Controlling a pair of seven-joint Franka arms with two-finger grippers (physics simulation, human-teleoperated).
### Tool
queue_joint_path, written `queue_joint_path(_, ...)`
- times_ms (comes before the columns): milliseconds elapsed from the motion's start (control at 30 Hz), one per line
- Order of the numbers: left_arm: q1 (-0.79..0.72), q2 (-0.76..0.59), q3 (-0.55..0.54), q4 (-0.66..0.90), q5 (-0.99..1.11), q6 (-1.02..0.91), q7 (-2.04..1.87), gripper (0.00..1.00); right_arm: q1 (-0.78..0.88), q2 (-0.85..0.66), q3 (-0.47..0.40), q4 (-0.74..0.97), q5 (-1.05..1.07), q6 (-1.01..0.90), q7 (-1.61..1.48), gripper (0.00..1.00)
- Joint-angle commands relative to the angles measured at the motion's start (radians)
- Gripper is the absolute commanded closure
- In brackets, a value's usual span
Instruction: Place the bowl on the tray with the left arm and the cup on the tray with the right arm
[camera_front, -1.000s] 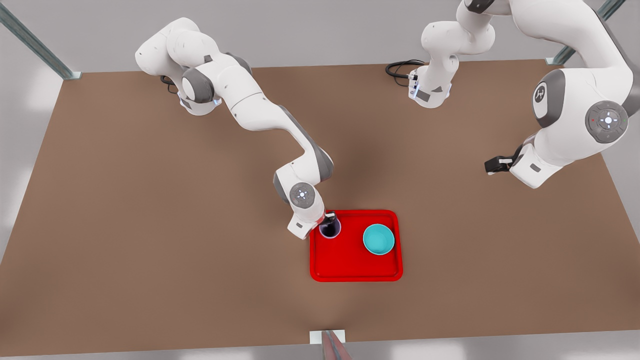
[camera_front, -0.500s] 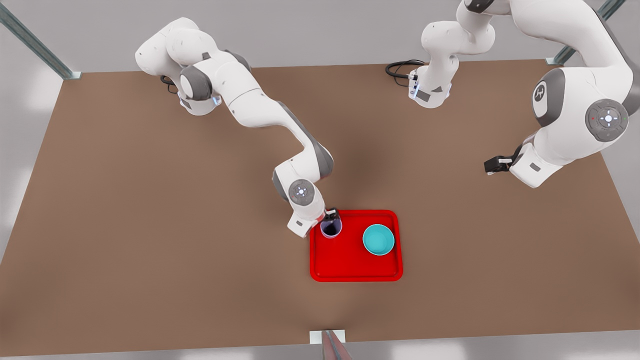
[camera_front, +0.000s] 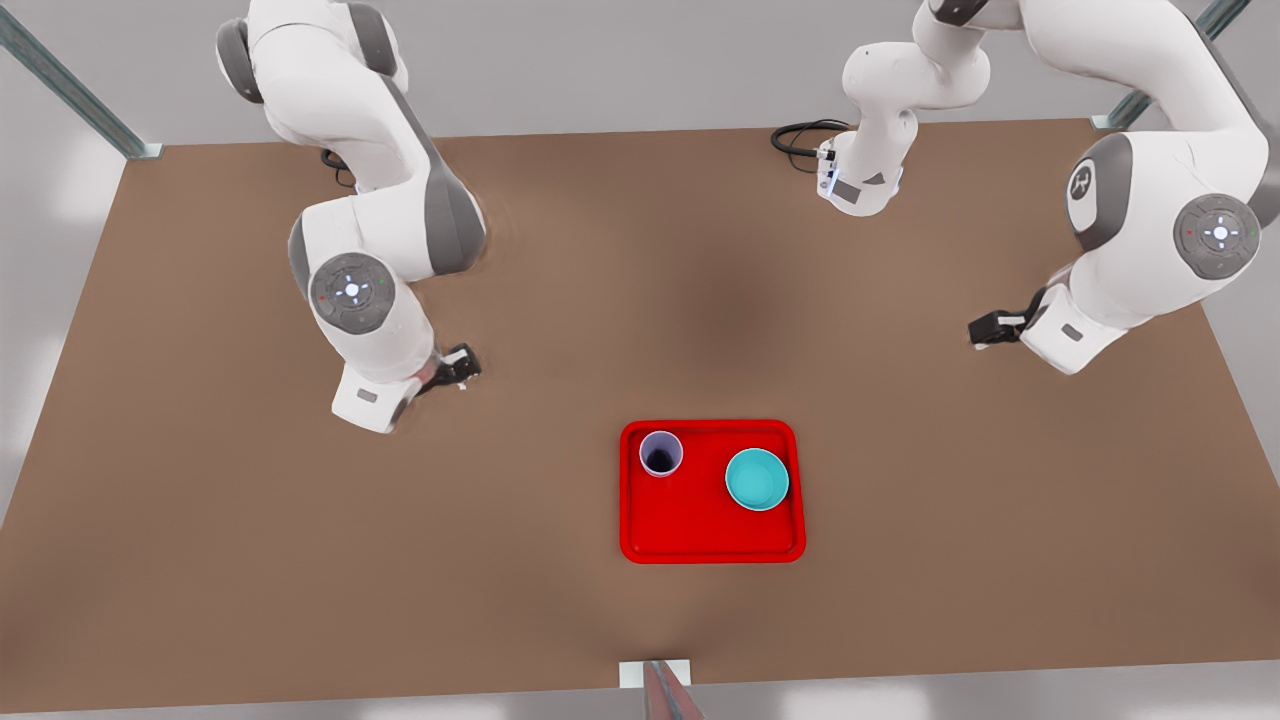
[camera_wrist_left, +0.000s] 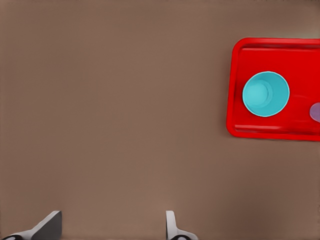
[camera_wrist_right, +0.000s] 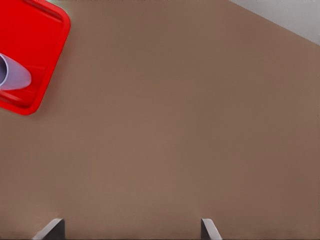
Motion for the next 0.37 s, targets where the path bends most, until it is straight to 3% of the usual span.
queue_joint_path(0, -0.003, 0.0, 0.0, 0.0, 0.003, 0.0, 0.0, 0.0, -0.068, -0.044, 0.072, -0.046, -0.029, 0.018, 0.002, 0.0)
queue_joint_path(100, -0.002, 0.001, 0.003, 0.023, 0.001, 0.002, -0.002, 0.0, -0.218, -0.17, 0.143, -0.132, -0.027, 0.001, 0.025, 0.0)
queue_joint_path(333, 0.0, -0.006, 0.003, 0.023, -0.003, -0.001, 0.0, 0.0, -0.237, -0.178, 0.143, -0.14, -0.029, -0.014, 0.033, 0.0)
